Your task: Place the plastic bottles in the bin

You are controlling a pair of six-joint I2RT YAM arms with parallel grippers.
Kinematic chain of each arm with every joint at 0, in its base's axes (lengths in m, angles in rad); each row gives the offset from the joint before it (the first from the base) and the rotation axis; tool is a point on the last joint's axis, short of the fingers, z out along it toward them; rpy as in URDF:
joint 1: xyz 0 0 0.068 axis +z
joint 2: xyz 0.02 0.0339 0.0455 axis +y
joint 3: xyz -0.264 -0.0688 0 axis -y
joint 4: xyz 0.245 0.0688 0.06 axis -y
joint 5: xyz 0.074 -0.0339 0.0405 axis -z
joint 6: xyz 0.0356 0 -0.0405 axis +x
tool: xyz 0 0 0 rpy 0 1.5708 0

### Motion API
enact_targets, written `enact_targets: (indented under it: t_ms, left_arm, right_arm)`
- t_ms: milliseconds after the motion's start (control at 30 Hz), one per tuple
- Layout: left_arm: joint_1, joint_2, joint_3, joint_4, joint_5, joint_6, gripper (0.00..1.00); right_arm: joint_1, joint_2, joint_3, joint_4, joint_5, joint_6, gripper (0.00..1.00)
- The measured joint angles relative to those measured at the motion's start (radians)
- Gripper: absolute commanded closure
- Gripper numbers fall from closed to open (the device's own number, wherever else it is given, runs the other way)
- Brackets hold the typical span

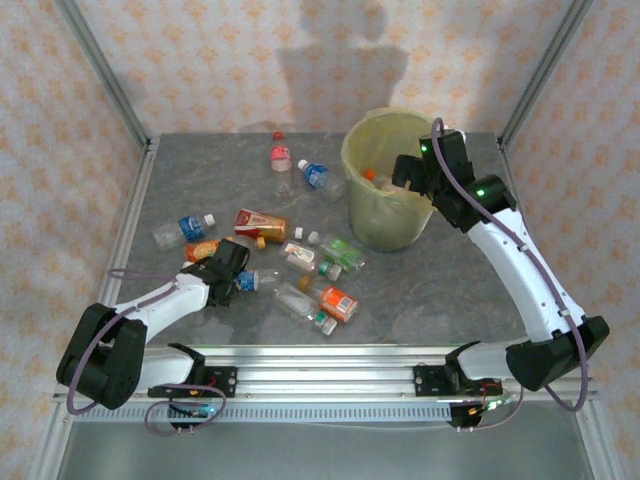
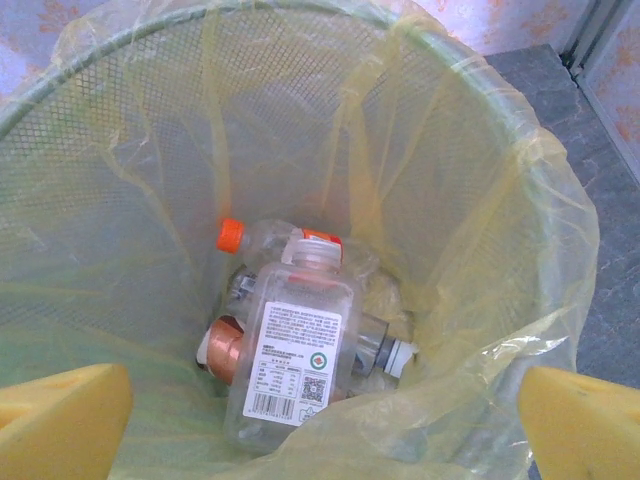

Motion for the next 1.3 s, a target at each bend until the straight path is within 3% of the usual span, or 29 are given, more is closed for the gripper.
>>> enact_targets:
  t_ms: [200, 500, 767, 1100, 1300]
  left_arm:
    - [0.000, -0.030, 0.000, 0.013, -0.001, -0.002, 0.39]
    - [0.000, -0.218, 0.060, -0.031, 0.000, 0.039, 0.42]
    - [0.000, -0.354, 0.229, -0.083, -0.009, 0.220, 0.43]
    - [-0.052, -0.084, 0.687, 0.048, 0.028, 0.569, 0.43]
    - [-0.111, 0.185, 1.009, 0.117, 0.142, 0.772, 0.42]
  right_arm:
    - [0.000, 0.000, -0.010, 0.000, 0.007, 0.000, 0.01]
    - [0.000, -0.001, -0.026, 0.008, 0.008, 0.001, 0.01]
    - [0.000, -0.004, -0.031, 0.023, 0.007, 0.004, 0.01]
    - [0.000, -0.018, -0.031, 0.067, 0.003, 0.007, 0.01]
    - [0.000, -0.068, -0.032, 0.108, -0.072, -0.012, 0.01]
